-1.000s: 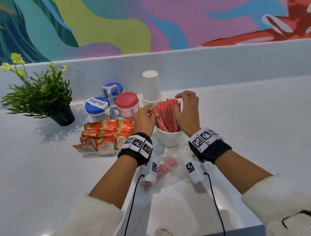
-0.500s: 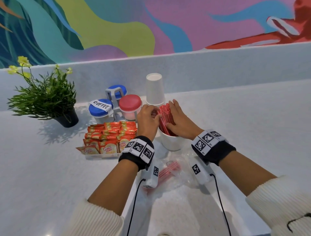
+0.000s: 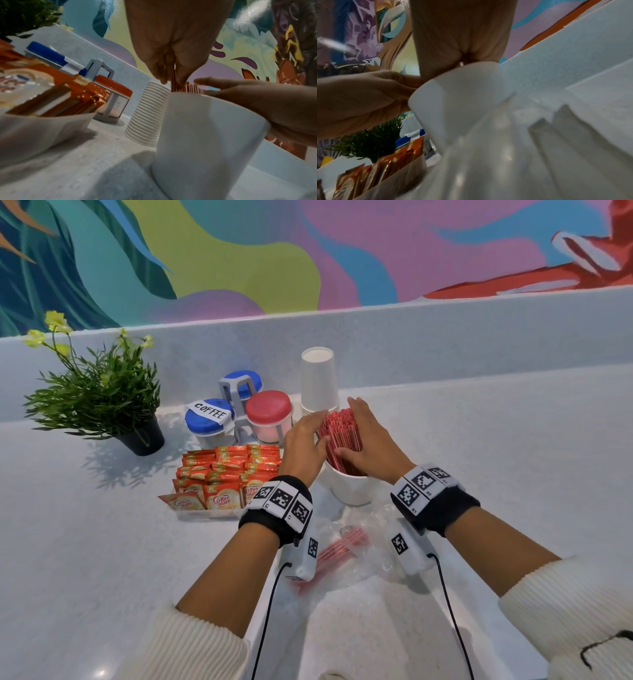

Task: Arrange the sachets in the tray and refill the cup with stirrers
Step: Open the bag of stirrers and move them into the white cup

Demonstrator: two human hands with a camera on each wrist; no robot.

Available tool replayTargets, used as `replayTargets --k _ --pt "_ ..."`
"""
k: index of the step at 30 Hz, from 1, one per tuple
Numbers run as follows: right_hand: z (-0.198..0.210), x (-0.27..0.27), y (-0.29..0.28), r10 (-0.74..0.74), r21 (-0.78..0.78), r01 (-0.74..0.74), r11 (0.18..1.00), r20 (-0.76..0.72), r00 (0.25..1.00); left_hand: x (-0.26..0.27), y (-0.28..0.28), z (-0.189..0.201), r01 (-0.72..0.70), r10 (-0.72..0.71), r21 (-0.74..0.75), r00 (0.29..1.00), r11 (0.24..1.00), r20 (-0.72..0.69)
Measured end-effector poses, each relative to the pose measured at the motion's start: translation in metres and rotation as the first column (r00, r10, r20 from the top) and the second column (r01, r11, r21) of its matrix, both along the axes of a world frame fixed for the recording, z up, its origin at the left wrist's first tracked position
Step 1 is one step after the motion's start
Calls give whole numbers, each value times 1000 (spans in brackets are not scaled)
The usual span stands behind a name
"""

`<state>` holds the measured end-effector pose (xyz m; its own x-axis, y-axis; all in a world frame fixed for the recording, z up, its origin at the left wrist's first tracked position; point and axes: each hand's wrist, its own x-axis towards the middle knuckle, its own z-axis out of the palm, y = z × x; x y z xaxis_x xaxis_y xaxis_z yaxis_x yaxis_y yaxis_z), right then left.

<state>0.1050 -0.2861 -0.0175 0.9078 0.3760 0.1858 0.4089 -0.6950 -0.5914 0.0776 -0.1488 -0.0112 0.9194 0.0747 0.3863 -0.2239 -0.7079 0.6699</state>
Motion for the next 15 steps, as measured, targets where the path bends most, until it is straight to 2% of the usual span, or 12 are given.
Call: replayTargets --k 2,4,8,12,15 --pt "-1 -3 -5 -14 43 11 999 57 998 -4 -1 -1 68 -67 -38 998 997 17" --pt "-4 -6 -7 -3 16 2 1000 111 994 -4 -1 -4 101 -100 -22 995 995 22" --pt "-7 -5 -5 32 -108 -19 994 127 991 -2 2 -13 172 -154 213 983 962 -100" --pt "-4 -6 -4 43 -157 -26 987 101 994 -2 6 -16 156 -54 399 965 903 -255" --pt "6 -8 -7 33 -44 -33 999 16 999 -5 5 -14 134 -21 384 958 913 -285"
